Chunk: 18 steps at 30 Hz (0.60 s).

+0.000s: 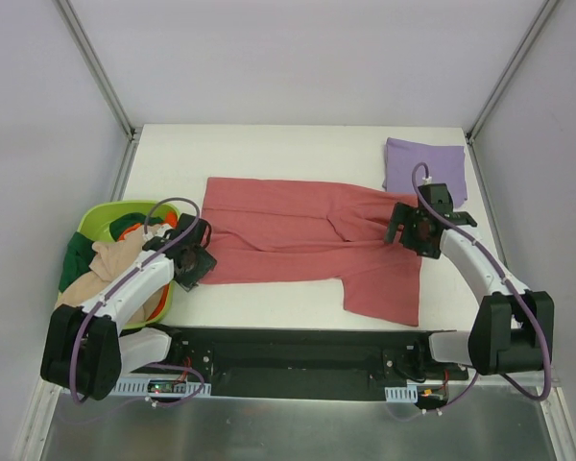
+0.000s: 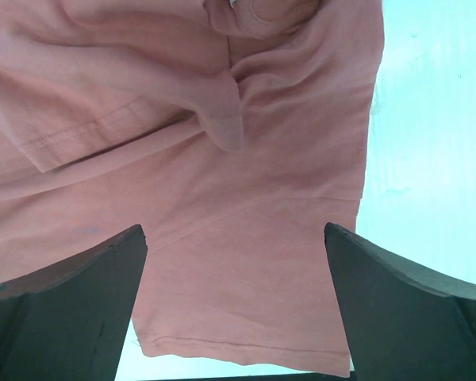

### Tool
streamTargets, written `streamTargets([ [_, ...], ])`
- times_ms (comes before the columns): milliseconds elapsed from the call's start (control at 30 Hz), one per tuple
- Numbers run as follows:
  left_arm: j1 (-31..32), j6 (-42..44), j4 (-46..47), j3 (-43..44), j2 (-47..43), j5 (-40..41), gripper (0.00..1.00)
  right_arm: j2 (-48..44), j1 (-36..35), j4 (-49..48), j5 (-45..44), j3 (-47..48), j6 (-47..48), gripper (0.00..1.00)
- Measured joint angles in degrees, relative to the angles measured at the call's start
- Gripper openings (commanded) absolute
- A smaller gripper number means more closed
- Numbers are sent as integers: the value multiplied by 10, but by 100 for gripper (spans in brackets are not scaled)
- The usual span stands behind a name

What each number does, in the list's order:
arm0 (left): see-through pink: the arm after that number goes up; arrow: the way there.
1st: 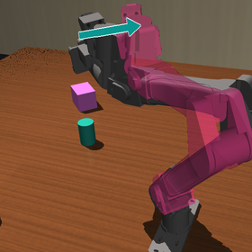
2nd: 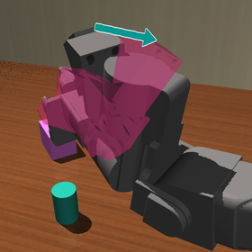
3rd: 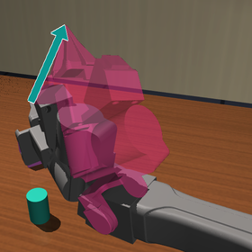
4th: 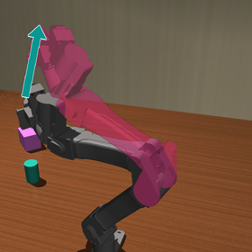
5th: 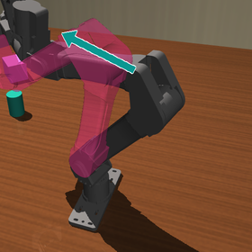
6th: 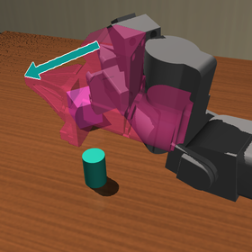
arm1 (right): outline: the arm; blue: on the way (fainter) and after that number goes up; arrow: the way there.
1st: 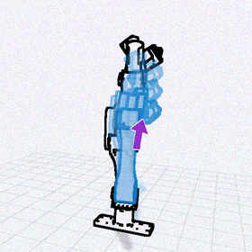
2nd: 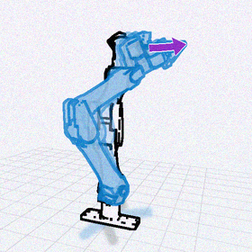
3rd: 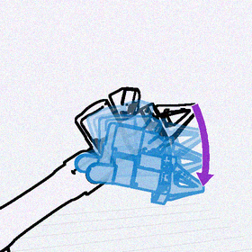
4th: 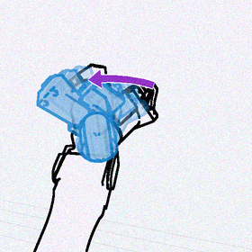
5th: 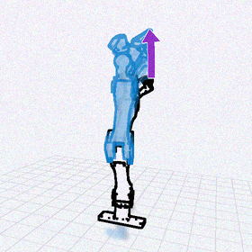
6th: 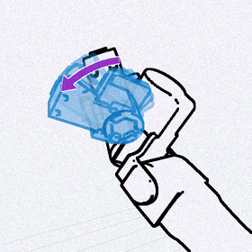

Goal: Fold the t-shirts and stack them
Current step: Grap the side of the flattened tshirt closest away from the robot with both arms

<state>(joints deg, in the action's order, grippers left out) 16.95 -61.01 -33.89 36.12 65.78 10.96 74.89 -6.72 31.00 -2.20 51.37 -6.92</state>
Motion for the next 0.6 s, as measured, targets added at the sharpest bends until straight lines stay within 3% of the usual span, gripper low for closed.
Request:
streamTargets([
  [200, 0, -47, 2, -1, 9, 46, 43, -3, 2, -2, 0, -14, 0, 96],
  [600, 11, -72, 4, 27, 114, 56, 31, -17, 7, -3, 0, -16, 1, 96],
])
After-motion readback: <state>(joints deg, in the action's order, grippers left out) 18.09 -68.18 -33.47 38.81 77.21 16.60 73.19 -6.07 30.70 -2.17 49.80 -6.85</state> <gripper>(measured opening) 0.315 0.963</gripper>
